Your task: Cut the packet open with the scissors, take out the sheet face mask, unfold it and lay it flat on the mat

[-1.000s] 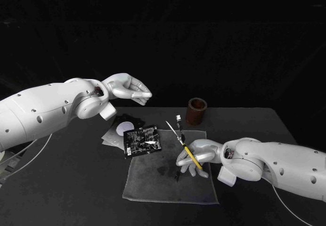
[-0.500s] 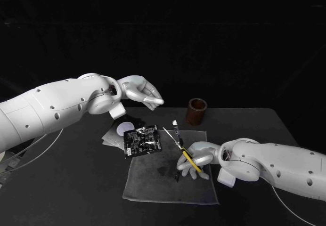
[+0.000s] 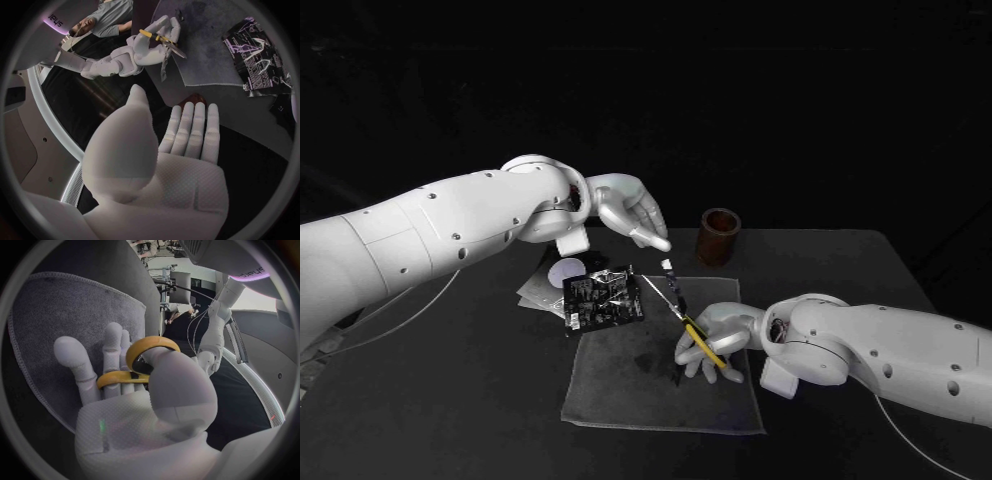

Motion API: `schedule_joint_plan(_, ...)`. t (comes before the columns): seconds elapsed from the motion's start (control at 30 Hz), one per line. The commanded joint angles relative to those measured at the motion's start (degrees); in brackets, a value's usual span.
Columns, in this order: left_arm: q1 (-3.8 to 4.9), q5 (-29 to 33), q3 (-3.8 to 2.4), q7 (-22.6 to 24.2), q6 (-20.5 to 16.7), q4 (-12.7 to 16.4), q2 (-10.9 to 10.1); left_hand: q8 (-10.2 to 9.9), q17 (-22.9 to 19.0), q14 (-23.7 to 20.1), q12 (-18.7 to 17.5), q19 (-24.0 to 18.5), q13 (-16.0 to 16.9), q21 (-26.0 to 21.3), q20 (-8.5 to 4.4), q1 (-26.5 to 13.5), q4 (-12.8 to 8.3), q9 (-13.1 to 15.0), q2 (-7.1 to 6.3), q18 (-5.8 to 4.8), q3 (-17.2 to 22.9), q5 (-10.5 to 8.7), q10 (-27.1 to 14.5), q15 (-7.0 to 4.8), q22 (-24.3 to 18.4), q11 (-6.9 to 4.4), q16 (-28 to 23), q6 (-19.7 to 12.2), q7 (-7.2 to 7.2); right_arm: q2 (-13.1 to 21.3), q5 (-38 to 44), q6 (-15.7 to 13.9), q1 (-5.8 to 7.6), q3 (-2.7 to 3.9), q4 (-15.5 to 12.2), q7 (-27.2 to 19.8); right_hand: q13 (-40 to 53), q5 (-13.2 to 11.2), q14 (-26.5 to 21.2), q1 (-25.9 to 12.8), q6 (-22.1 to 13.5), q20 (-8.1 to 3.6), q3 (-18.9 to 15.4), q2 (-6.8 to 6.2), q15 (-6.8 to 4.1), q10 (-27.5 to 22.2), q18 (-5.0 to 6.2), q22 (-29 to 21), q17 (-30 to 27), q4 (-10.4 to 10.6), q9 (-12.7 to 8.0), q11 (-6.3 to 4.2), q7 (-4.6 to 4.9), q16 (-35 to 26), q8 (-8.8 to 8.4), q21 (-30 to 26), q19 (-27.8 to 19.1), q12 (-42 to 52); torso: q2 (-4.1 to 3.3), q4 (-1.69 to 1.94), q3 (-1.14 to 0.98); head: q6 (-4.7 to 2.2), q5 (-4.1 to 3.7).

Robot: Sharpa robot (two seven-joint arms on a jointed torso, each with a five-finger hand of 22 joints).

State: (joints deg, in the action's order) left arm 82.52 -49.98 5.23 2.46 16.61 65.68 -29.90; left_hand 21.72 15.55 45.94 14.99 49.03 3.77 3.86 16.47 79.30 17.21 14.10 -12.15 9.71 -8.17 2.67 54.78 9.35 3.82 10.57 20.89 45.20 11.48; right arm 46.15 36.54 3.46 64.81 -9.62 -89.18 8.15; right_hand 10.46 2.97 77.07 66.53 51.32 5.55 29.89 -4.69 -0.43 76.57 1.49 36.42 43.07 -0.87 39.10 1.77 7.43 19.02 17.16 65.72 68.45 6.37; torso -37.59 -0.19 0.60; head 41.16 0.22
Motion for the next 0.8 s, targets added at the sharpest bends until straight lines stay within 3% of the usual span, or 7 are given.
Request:
schedule_joint_plan(0.03,0.08,-4.50,0.05,-0.98,4.37,-0.22,0.81,-0.30,-0.09,-0.55,-0.29,-0.29,-0.06,-0.19,0.01,0.04,-0.02,-0.10,-0.62,0.19,-0.40,0.17,-0.43,0.00,-0.01,0.00,-0.32,-0.17,1.35,-0.16,0.86,1.00,0.02,0.04,-0.01,0.40,-0.08,-0.20,0.43,-0.41,0.00,-0.16,0.35,-0.47,-0.09,1.67,7.23,-0.20,0.08,-0.03,-0.06,1.43,0.26,-0.42,-0.24,-0.28,0.28,-0.26,0.03,-0.04,-0.04,0.06,0.02)
schedule_joint_plan(0.27,0.07,-5.10,0.19,-1.24,6.57,-0.15,1.94,-0.37,-0.21,-0.94,-0.49,-0.48,0.00,-0.15,0.01,0.50,-0.06,-0.20,-0.09,0.18,-0.07,0.16,-0.28,0.08,0.01,-0.01,-0.43,0.10,1.34,-0.32,1.03,0.90,0.04,0.04,-0.03,0.46,-0.14,-0.20,0.42,-0.57,-0.03,-0.16,0.43,-0.62,-0.08,1.69,7.24,-0.36,0.09,-0.05,-0.08,1.44,0.28,-0.50,-0.29,-0.38,0.23,-0.37,0.09,0.00,-0.09,0.26,0.05)
schedule_joint_plan(0.57,-0.09,-6.05,0.71,-1.29,9.99,-0.60,3.37,-0.25,-0.09,0.22,-0.34,-0.75,0.34,-0.02,-0.01,2.89,-0.31,-0.51,3.56,0.37,2.57,0.07,2.54,-0.48,0.10,-0.67,0.80,2.53,0.96,-0.47,1.10,0.88,0.09,0.04,-0.10,0.43,-0.20,-0.20,0.40,-0.69,-0.06,-0.16,0.52,-0.73,-0.06,1.68,7.26,-0.50,0.10,-0.07,-0.09,1.46,0.30,-0.57,-0.35,-0.47,0.18,-0.48,-0.04,-0.05,-0.03,0.36,0.08)
schedule_joint_plan(0.63,-0.13,-5.77,0.76,-1.14,10.38,-0.70,3.56,0.03,0.19,1.36,0.18,-0.73,0.67,0.01,-0.03,3.83,-0.47,-0.53,5.15,0.45,3.54,0.05,4.63,-1.05,0.12,-1.32,1.71,4.01,0.38,-0.48,1.11,0.90,0.10,0.04,-0.11,0.44,-0.20,-0.20,0.40,-0.69,-0.06,-0.16,0.52,-0.73,-0.06,1.68,7.26,-0.50,0.10,-0.07,-0.09,1.46,0.30,-0.57,-0.35,-0.47,0.18,-0.48,0.00,-0.01,-0.04,0.44,0.04)
schedule_joint_plan(0.8,-0.17,-4.82,0.83,-0.40,10.95,-0.91,3.89,-0.02,0.50,2.33,0.01,-0.63,0.80,0.06,-0.02,5.63,-0.63,-0.77,7.06,0.50,4.55,0.05,6.32,-1.65,0.15,-2.03,2.63,5.52,-0.41,-0.53,1.34,0.91,0.11,0.05,-0.05,0.44,-0.22,-0.20,0.40,-0.74,-0.06,-0.15,0.58,-0.76,-0.05,1.70,7.28,-0.66,0.10,-0.08,-0.10,1.47,0.31,-0.61,-0.37,-0.56,0.12,-0.52,0.06,0.04,-0.03,0.55,0.10)
